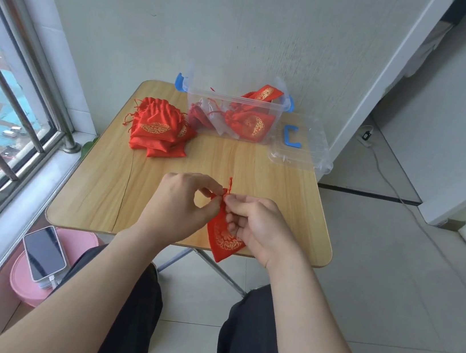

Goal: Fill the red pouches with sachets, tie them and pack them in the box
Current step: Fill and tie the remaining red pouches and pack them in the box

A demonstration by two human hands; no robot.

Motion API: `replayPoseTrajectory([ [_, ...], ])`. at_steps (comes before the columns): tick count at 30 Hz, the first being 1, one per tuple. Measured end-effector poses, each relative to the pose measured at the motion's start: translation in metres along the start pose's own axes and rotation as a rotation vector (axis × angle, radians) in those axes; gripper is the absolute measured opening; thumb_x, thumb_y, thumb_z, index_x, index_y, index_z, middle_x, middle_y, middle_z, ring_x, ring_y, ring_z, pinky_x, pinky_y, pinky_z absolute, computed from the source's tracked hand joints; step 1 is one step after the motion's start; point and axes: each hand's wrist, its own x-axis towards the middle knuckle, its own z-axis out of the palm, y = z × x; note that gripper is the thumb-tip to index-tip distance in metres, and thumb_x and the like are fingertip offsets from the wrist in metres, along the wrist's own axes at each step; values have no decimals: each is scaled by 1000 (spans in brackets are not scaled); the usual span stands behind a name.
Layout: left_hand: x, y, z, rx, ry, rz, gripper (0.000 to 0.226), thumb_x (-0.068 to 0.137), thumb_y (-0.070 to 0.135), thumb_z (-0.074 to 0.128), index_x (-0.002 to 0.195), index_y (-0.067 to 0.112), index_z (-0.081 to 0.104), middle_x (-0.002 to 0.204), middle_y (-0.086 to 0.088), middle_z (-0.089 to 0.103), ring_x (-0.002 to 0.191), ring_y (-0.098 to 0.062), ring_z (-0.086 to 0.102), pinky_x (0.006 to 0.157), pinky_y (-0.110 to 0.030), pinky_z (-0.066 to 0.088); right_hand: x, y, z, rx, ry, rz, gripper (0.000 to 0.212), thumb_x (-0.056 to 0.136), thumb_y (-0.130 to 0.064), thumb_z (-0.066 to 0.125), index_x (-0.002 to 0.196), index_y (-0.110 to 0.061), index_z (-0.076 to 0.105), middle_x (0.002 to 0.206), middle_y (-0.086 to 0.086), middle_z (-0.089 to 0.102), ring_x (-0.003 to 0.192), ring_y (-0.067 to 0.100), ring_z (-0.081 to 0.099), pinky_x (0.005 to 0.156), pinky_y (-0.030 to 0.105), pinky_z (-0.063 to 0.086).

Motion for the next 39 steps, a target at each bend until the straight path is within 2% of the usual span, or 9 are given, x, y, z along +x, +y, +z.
replayPoseTrajectory([
  [4, -1, -4, -1, 62, -55, 61, 5, 96, 27, 77, 99, 25, 80, 91, 21, 75, 86, 1, 70, 83, -24, 53, -2, 2, -2, -173, 62, -63, 13, 98, -16, 76, 106, -7, 80, 83, 6, 71, 77, 16, 63, 78, 32, 52],
  [9, -1, -13, -1, 161, -116, 118, 5, 98, 26, 73, 101, 25, 77, 90, 13, 74, 87, -13, 68, 92, -41, 48, -6, 1, -2, -399, 97, -117, 8, 98, -27, 77, 98, -21, 83, 78, -1, 74, 74, 12, 66, 76, 31, 55],
  [16, -4, 0, 1, 314, -229, 24, 34, 103, 44, 34, 101, 18, 55, 81, 10, 58, 81, -18, 58, 102, -44, 38, -9, 1, 3, -394, 67, -169, 9, 101, -24, 75, 97, -20, 81, 74, -2, 72, 70, 7, 67, 72, 28, 54],
  [23, -3, 1, -1, 322, -344, -98, 53, 86, 50, 13, 84, 14, 53, 67, 7, 50, 71, -22, 53, 85, -39, 36, -9, 4, 13, -520, 26, -255, 7, 100, -16, 74, 97, -18, 80, 86, 2, 80, 80, 18, 78, 82, 33, 64],
  [26, -5, -5, 2, 315, -281, -49, 42, 93, 44, 22, 78, 17, 50, 59, 9, 45, 58, -19, 47, 74, -36, 35, -8, 3, 11, -556, 46, -265, 10, 100, -16, 74, 93, -20, 80, 78, -6, 78, 73, 7, 73, 76, 27, 60],
  [28, -4, -11, 3, 241, -211, -30, 34, 99, 38, 36, 79, 20, 55, 60, 10, 52, 56, -15, 51, 69, -35, 41, -9, 1, 11, -586, 70, -270, 13, 100, -18, 73, 91, -24, 80, 79, -7, 78, 73, 4, 72, 72, 21, 56],
  [33, -1, -5, -6, -117, -190, -226, 29, 104, 21, 57, 80, 23, 74, 77, 12, 74, 78, -7, 69, 71, -23, 52, -10, 1, 9, -569, 101, -253, 10, 100, -25, 74, 93, -27, 80, 79, -11, 78, 75, 2, 71, 71, 19, 53],
  [36, -1, -2, -11, -186, -216, -288, 28, 104, 24, 59, 83, 22, 77, 81, 10, 77, 81, -9, 72, 75, -29, 56, -9, 1, 10, -529, 102, -229, 9, 100, -28, 75, 94, -26, 81, 75, -9, 77, 73, 5, 70, 73, 24, 53],
  [39, -1, -5, -12, -244, -226, -267, 14, 98, 32, 74, 89, 24, 80, 87, 14, 79, 86, -2, 74, 78, -21, 57, -8, 1, 8, -475, 115, -208, 10, 101, -31, 74, 98, -25, 81, 74, -5, 74, 78, 11, 69, 76, 30, 54],
])
